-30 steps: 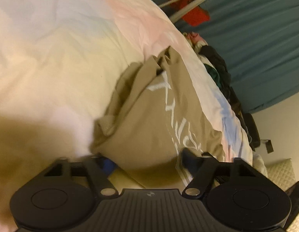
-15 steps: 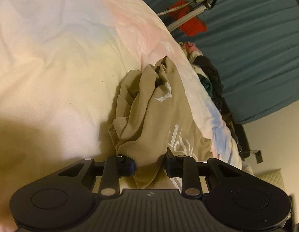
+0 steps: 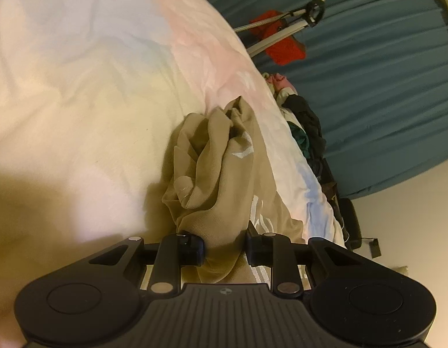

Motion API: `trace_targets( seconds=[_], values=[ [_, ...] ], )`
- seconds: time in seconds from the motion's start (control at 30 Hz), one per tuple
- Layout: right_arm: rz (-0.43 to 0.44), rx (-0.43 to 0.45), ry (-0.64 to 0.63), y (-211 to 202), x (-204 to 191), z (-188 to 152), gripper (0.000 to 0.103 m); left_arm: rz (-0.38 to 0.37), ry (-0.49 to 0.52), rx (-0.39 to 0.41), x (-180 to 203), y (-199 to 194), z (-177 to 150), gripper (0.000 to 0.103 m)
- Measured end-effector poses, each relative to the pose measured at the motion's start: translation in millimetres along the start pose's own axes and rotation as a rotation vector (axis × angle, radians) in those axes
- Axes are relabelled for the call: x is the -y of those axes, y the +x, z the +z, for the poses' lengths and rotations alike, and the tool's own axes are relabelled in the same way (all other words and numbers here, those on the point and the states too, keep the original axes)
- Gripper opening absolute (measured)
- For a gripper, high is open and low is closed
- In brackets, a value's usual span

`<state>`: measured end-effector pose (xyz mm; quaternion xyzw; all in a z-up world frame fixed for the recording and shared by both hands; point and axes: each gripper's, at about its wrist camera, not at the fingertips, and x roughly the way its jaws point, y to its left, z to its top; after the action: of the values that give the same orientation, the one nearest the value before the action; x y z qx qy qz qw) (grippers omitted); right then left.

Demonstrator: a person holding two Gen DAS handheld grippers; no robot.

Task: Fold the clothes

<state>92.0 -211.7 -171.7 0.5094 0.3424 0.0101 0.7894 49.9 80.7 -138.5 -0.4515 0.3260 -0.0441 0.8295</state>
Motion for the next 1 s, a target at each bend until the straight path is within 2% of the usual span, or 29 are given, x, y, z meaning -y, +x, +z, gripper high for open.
trace_targets(
  seconds=[0.1,0.2,0.33,0.4,0.5,0.57,0.63,0.73,0.9,1.0],
  values=[
    [-0.004,0.056,-0.092,-13.1,-13.5,1.0,0.019,-0.007,0.042,0.008,11.0,-2.6,-1.1,0.026],
    [-0.002,0.121,-0.146,-38.2,-19.3,0.6,0.018,-0.055,0.065,0.000,27.7,-10.5,-4.3,0.025],
    [0.050,0.175,-0.110,-80.2,-22.3,12.0,0.018,-0.115,0.098,-0.013,51.1,-21.3,-9.6,0.025],
    [0.071,0.196,-0.090,-104.0,-21.6,18.7,0.018,-0.145,0.113,-0.055,68.2,-25.6,-14.3,0.025],
    [0.064,0.225,-0.094,-136.3,-22.7,35.8,0.018,-0.203,0.097,-0.147,91.1,-26.3,-21.0,0.025],
    [0.059,0.226,-0.078,-154.6,-17.9,50.2,0.018,-0.216,0.098,-0.210,109.1,-19.4,-25.5,0.026],
    [0.053,0.245,-0.067,-168.3,-11.1,67.4,0.018,-0.218,0.113,-0.274,132.2,-4.0,-27.7,0.026],
    [0.025,0.273,-0.047,-175.7,-3.2,99.2,0.018,-0.183,0.110,-0.347,171.3,31.1,-30.1,0.026],
    [-0.032,0.338,-0.020,-163.0,0.4,174.9,0.018,-0.200,0.171,-0.328,250.3,99.7,-23.5,0.026],
    [-0.053,0.398,-0.021,-145.0,-10.6,230.3,0.018,-0.217,0.217,-0.309,298.7,140.9,-19.4,0.025]
  ],
)
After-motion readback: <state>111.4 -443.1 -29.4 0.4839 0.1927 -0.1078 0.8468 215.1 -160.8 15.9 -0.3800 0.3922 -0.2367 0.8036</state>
